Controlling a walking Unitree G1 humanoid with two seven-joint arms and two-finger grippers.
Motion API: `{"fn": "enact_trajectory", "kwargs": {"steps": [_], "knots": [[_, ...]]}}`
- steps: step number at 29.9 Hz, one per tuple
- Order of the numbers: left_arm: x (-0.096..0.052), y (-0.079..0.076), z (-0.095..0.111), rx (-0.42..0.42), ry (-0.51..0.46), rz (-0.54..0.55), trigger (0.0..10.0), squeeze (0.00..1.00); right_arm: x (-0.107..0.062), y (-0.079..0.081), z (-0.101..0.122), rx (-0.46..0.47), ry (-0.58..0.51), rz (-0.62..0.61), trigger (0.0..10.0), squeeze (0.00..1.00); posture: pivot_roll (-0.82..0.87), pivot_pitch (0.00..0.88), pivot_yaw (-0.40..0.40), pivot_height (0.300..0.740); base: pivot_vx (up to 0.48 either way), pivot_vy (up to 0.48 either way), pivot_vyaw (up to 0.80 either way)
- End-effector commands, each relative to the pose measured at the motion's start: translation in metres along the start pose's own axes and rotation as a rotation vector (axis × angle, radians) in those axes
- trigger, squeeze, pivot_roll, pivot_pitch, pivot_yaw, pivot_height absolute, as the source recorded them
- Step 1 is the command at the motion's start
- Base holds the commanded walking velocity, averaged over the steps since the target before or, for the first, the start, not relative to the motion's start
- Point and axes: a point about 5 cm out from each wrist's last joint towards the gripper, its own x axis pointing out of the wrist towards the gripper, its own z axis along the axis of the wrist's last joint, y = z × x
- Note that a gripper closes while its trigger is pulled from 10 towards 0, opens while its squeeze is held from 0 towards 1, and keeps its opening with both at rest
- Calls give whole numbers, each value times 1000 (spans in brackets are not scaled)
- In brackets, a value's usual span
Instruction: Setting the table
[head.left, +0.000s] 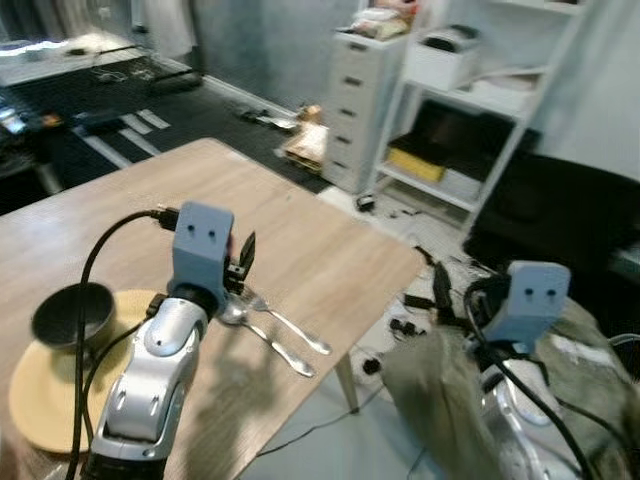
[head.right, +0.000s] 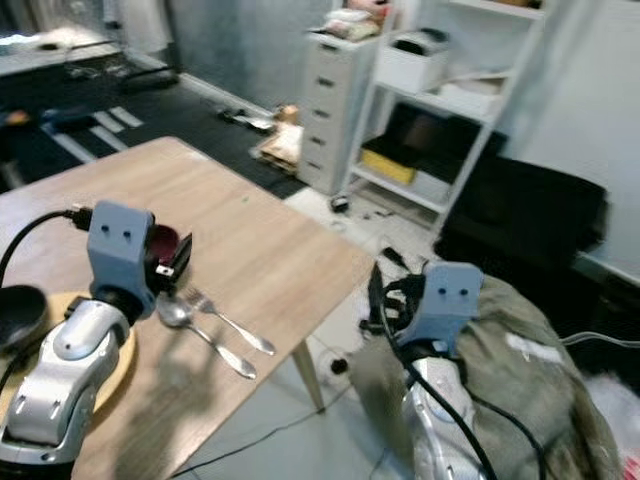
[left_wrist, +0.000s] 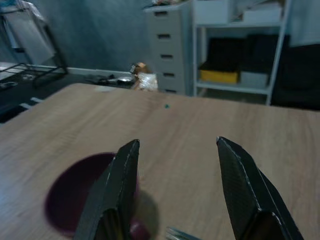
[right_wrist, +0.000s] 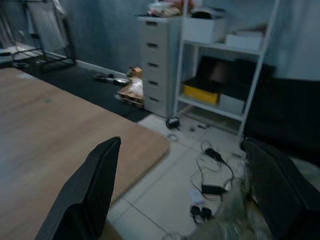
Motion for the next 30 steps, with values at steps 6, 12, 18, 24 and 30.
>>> {"fn": "enact_trajectory", "kwargs": {"steps": [6, 12, 18, 24, 30], "knots": [[0, -1, -3, -3, 13, -7, 10000, 0, 0, -1, -2, -7, 10, -8, 10000, 0, -13, 0, 68, 740, 0, 0, -765], [0, -1, -3, -4, 13, -10, 10000, 0, -1, -1, -3, -9, 12, -10, 10000, 0, -14, 0, 69, 740, 0, 0, -763], [0, -2, -3, -4, 12, -13, 10000, 0, -2, -1, -3, -9, 11, -12, 10000, 0, -14, 0, 71, 740, 0, 0, -764], [0, -2, -3, -3, 13, -13, 10000, 0, -1, -1, -3, -10, 11, -13, 10000, 0, -14, 0, 71, 740, 0, 0, -763], [0, -2, -3, -4, 13, -14, 10000, 0, -1, -1, -3, -11, 10, -13, 10000, 0, -15, 0, 72, 740, 0, 0, -765]]}}
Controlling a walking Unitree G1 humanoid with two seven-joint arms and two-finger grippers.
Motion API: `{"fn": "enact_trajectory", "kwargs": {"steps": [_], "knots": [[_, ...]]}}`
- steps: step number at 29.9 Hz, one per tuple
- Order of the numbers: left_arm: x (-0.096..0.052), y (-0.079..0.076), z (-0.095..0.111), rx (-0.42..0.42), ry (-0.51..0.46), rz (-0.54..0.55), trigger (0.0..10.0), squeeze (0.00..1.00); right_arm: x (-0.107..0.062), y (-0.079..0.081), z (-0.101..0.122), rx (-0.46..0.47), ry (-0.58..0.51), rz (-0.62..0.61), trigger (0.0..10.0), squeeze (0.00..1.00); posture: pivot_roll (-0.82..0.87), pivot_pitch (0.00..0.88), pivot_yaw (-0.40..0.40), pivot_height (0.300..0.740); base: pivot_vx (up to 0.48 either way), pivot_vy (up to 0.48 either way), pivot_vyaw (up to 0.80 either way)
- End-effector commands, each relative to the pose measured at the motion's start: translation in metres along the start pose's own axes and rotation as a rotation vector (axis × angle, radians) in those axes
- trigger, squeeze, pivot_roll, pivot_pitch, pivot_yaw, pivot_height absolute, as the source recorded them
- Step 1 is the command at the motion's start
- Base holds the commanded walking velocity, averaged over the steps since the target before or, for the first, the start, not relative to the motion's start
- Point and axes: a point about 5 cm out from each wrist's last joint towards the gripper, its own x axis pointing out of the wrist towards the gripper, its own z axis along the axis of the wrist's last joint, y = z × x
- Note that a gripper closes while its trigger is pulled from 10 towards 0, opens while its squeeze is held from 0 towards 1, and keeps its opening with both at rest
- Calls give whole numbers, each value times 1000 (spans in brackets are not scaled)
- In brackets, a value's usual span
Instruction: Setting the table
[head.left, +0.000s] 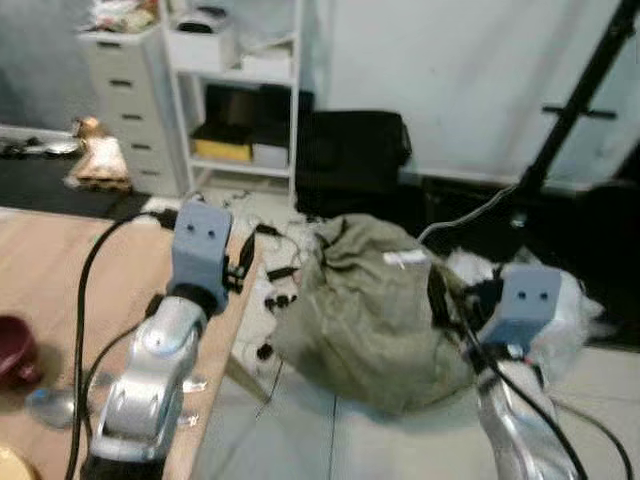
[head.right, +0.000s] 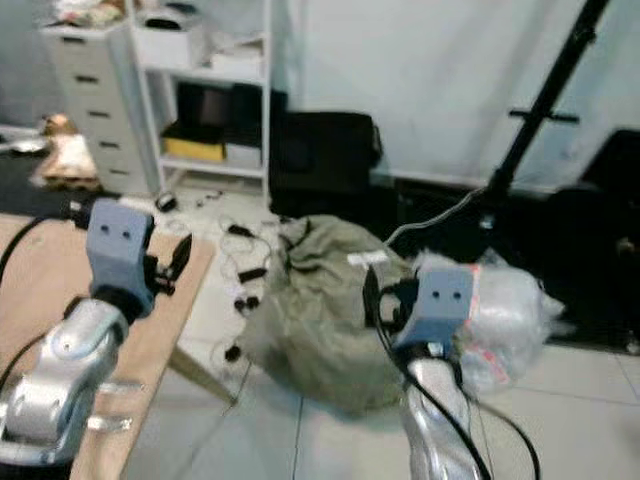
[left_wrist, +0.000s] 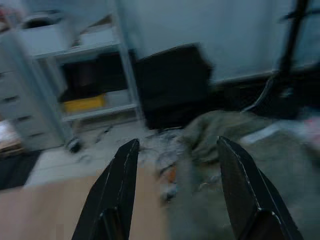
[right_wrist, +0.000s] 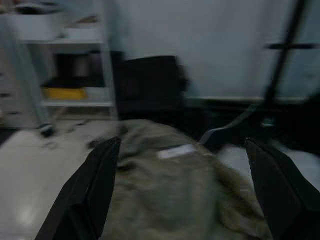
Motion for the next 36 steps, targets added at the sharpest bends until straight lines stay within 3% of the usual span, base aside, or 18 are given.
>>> {"fn": "enact_trajectory", "kwargs": {"steps": [1, 36], "knots": [[-1, 2, -2, 6, 7, 4, 10000, 0, 0, -1, 1, -1, -3, -5, 10000, 0, -15, 0, 72, 740, 0, 0, -763], [1, 0, -1, -1, 1, -7, 10000, 0, 0, -1, 1, -5, -5, -11, 10000, 0, -20, 0, 75, 740, 0, 0, -764]]}}
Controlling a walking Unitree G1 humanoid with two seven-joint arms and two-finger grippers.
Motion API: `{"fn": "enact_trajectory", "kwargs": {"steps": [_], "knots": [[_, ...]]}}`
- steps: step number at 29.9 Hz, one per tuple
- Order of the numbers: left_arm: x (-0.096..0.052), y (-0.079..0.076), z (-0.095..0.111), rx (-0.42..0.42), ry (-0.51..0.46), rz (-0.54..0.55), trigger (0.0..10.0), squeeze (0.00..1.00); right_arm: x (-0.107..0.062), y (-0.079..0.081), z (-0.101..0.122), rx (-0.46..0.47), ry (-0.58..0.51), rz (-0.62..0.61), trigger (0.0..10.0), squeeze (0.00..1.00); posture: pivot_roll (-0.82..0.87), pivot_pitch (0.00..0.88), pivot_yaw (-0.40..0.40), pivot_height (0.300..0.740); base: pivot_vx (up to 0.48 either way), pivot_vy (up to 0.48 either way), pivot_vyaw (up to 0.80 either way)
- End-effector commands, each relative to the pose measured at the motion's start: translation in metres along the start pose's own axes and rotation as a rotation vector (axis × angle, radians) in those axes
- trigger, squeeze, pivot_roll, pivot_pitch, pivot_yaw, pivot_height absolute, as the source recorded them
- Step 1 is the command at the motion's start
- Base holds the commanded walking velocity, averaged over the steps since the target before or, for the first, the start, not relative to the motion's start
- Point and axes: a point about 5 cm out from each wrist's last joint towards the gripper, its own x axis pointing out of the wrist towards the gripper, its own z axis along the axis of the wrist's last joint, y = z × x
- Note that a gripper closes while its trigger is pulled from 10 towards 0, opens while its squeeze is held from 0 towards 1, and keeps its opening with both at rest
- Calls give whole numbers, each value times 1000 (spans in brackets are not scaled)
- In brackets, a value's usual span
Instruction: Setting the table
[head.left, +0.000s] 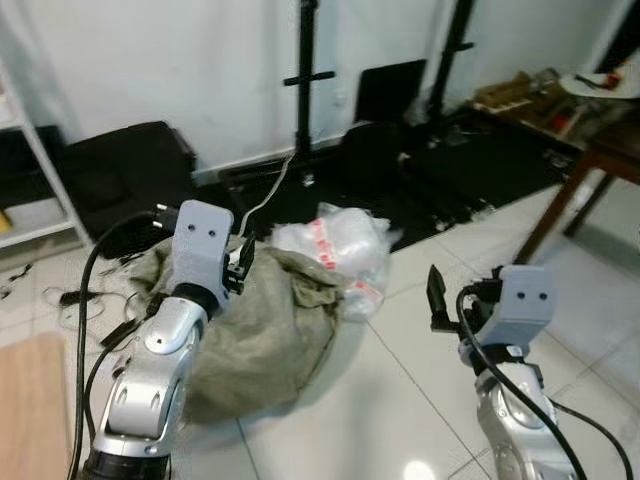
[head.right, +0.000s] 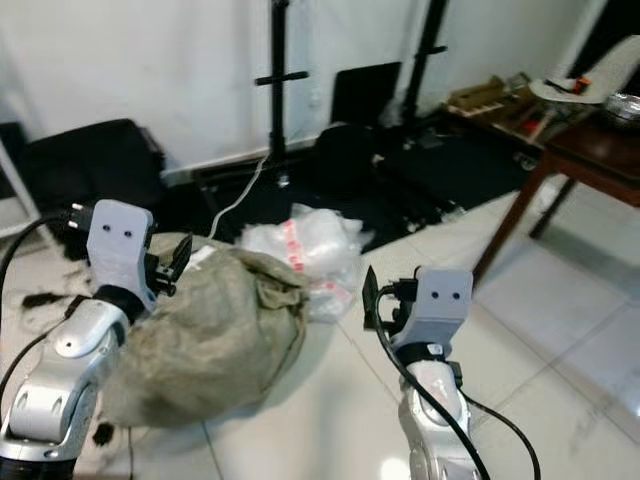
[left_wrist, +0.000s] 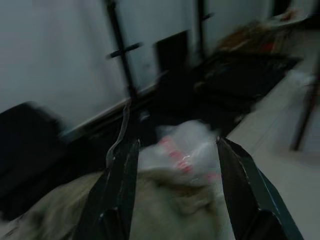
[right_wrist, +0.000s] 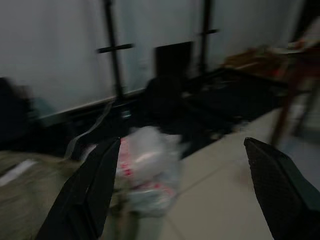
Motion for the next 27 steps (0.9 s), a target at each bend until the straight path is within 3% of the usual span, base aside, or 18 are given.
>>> {"fn": "enact_trajectory", "kwargs": {"steps": [1, 27], "knots": [[-2, 2, -5, 3, 22, 5, 10000, 0, -1, -1, -1, -1, 4, -7, 10000, 0, -20, 0, 75, 740, 0, 0, -763], [0, 0, -4, -8, 4, -7, 10000, 0, 0, -1, 0, -2, -1, -12, 10000, 0, -25, 0, 77, 740, 0, 0, -763]]}}
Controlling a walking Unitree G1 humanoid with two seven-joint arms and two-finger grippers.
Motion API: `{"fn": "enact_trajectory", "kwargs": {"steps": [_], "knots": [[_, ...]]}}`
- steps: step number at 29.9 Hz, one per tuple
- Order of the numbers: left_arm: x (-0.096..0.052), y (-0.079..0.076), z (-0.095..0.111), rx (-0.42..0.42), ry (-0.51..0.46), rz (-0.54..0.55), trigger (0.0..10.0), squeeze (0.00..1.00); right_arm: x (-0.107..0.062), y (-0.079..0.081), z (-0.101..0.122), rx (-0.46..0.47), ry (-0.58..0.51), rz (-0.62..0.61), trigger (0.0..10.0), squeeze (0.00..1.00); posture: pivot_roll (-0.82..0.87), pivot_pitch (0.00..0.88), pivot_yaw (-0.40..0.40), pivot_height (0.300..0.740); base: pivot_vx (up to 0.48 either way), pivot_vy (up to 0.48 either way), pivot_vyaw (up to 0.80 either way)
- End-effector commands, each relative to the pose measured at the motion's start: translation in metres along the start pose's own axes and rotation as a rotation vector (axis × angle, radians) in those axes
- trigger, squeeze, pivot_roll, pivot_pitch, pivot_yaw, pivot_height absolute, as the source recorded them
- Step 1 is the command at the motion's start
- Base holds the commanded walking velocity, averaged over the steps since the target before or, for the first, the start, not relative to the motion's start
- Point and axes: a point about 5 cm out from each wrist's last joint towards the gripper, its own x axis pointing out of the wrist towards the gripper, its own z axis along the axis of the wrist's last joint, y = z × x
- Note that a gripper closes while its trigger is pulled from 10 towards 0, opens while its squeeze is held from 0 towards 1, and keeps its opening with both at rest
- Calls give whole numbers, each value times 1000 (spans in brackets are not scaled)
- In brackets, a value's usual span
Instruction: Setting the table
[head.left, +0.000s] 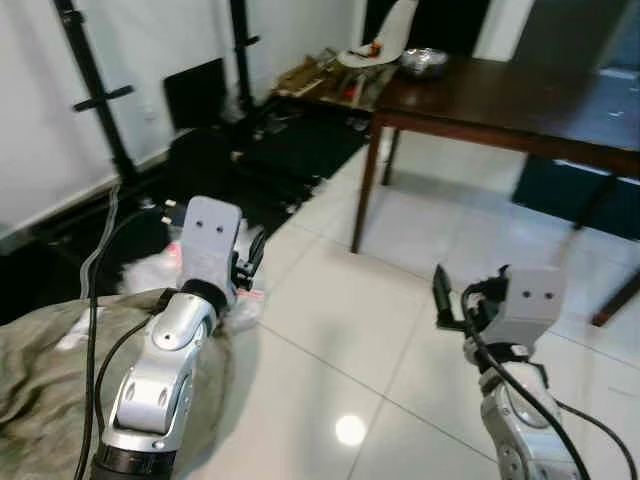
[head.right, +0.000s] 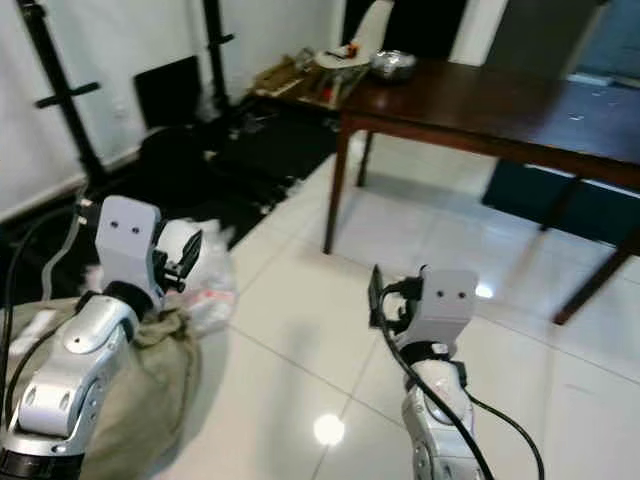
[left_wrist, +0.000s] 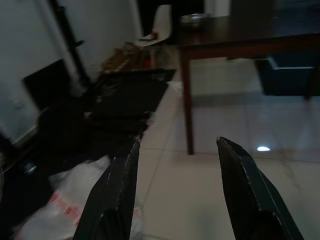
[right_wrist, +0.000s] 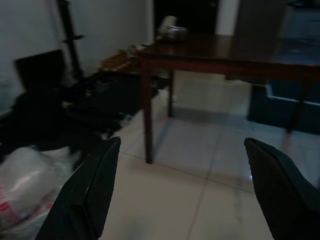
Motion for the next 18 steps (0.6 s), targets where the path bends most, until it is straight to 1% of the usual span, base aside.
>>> {"fn": "enact_trajectory", "kwargs": {"steps": [1, 5, 8, 10, 17, 18], "knots": [[-1, 0, -3, -5, 7, -5, 10000, 0, -1, 1, -2, 0, 9, 1, 10000, 0, -25, 0, 77, 740, 0, 0, -763], [0, -1, -2, -6, -6, -9, 10000, 0, 0, 1, -2, 2, 7, -1, 10000, 0, -26, 0, 78, 740, 0, 0, -767], [0, -2, -1, -2, -26, -15, 10000, 0, 0, 2, -2, 1, 5, 0, 10000, 0, -27, 0, 78, 740, 304, 0, -763], [1, -3, 1, -5, -41, -20, 10000, 0, 1, 3, -2, 1, 4, 8, 10000, 0, -29, 0, 79, 740, 480, 0, -575], [2, -6, 2, -5, -53, -35, 10000, 0, 1, 4, -1, 0, -1, 11, 10000, 0, -35, 0, 80, 740, 480, 0, 0], [3, -7, 2, -6, -54, -37, 10000, 0, 1, 4, -1, 3, 0, 8, 10000, 0, -35, 0, 80, 740, 480, 0, -469]]}}
